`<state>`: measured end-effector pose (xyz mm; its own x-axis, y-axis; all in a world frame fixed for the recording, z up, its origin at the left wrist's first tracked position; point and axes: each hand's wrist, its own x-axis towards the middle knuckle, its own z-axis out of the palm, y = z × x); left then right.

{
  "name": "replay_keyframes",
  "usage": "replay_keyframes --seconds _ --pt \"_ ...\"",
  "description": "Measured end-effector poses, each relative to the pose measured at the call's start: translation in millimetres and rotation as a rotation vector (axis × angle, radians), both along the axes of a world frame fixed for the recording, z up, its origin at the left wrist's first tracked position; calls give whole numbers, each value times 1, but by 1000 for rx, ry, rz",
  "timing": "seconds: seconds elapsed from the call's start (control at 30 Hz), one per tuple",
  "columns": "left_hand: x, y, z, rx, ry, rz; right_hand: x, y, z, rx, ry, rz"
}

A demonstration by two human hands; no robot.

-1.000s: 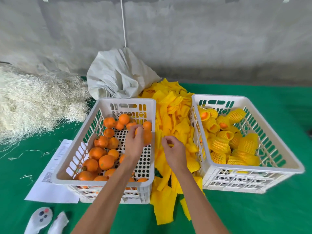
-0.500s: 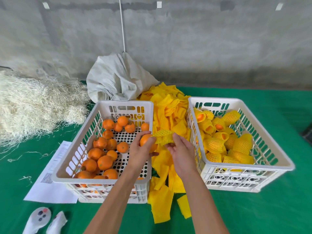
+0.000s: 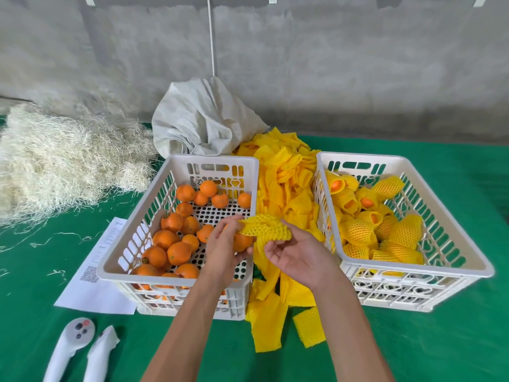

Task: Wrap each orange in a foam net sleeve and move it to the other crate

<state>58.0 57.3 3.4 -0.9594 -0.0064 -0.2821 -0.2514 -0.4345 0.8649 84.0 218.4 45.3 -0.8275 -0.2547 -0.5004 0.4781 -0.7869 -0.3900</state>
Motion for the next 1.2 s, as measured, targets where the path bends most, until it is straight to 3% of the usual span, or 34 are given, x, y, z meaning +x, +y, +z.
replay_keyframes --seconds 0.2,0.33,0.5,0.6,0.67,0.8,0.87,0.97,1.2 --pt "20 -1 6 28 -10 -274 1 7 -1 170 210 3" --pt "33 8 9 -24 12 -182 16 12 -6 473 438 60" --pt "40 35 8 -206 121 -67 32 17 -17 961 569 -4" --pt "41 56 10 -220 85 -68 33 34 -25 1172 593 -108" --pt "39 69 13 -188 22 -74 30 54 -27 1100 563 -170" --pt "39 96 17 -227 -49 -87 21 94 -11 150 118 -172" --pt "43 109 20 -301 -54 -105 18 110 -6 -26 -9 -151" --pt "48 122 18 -295 -86 -154 18 128 -9 -48 -29 -68" --pt "70 119 12 205 -224 -345 23 136 -17 359 32 39"
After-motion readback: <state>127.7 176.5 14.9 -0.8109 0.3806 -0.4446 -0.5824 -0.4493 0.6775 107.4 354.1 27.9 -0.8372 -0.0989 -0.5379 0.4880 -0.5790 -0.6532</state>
